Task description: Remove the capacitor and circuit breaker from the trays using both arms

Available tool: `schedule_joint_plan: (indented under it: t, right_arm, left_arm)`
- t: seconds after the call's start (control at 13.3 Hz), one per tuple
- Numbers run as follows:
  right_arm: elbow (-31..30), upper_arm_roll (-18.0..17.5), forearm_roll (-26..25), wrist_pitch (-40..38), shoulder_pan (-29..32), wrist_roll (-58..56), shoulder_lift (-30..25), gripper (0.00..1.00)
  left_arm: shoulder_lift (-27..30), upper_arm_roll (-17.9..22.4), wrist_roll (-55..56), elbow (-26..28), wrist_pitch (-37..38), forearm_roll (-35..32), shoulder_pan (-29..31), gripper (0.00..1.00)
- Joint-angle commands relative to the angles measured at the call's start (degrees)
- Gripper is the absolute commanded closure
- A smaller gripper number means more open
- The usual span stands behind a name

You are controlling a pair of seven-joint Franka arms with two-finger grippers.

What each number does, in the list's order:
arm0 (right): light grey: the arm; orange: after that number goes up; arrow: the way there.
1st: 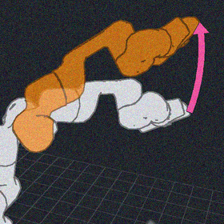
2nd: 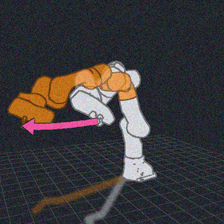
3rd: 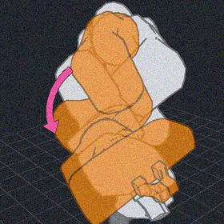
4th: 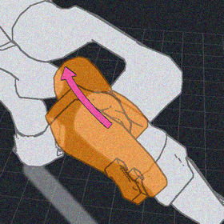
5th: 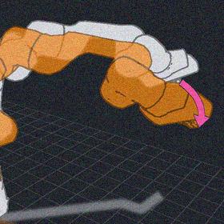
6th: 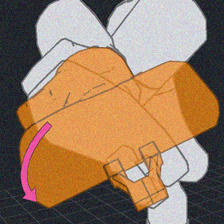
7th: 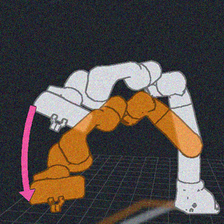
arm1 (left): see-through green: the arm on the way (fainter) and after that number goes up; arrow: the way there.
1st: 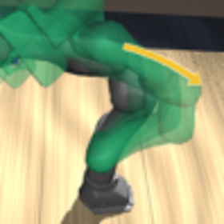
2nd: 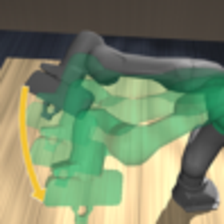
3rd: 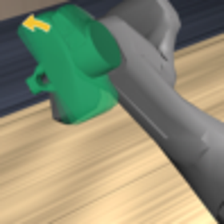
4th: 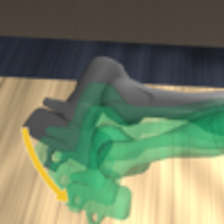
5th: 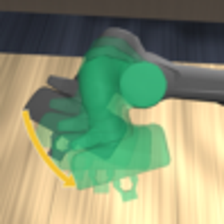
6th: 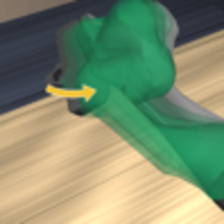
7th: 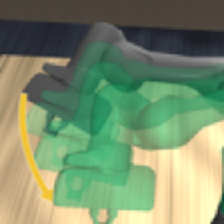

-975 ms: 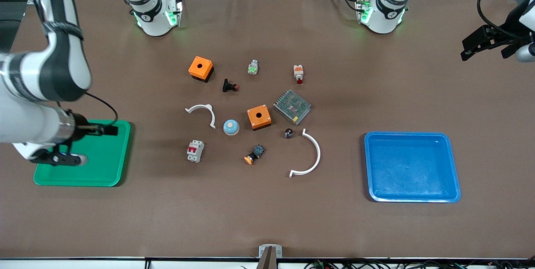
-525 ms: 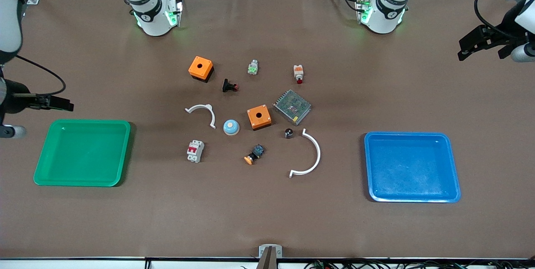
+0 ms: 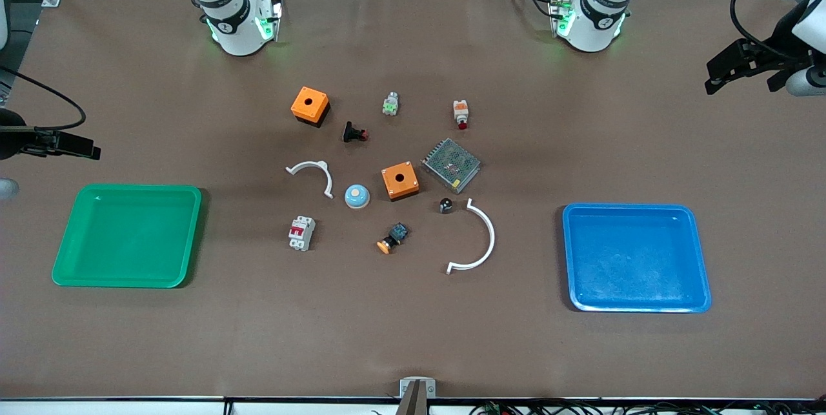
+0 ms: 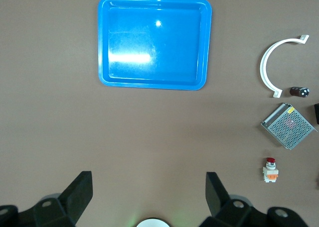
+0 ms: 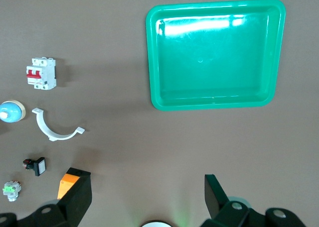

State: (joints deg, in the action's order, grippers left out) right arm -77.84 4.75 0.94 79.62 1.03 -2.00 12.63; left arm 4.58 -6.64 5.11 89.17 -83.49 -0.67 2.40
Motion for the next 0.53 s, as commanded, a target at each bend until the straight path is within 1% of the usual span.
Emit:
schedule_joint_plan:
  t: [0.0,0.15,0.3,0.45]
  right_arm:
    - [-1.6,-0.8,-0.2,-1.3,-0.1,-0.6,-4.3,0.00]
    - [-6.9,-0.8,-0.1,-0.8,-0.1,-0.7,-9.6,0.00]
    - [-10.6,-0.4,-0.1,-0.5,0.5,-0.8,-14.1,0.00]
    - [-11.0,-0.4,-0.5,-1.6,0.6,-0.9,-16.7,0.00]
  left_arm:
    - [1.0,-0.1,0.2,0.7,-0.5,0.8,0.2,0.00]
    - [0.6,-0.1,0.1,0.4,-0.8,0.8,-0.1,0.00]
    - [-1.2,-0.5,-1.1,-1.9,-0.7,0.5,-0.2,0.00]
    - [-1.5,-0.6,-0.8,-2.1,-0.6,0.4,-0.3,0.00]
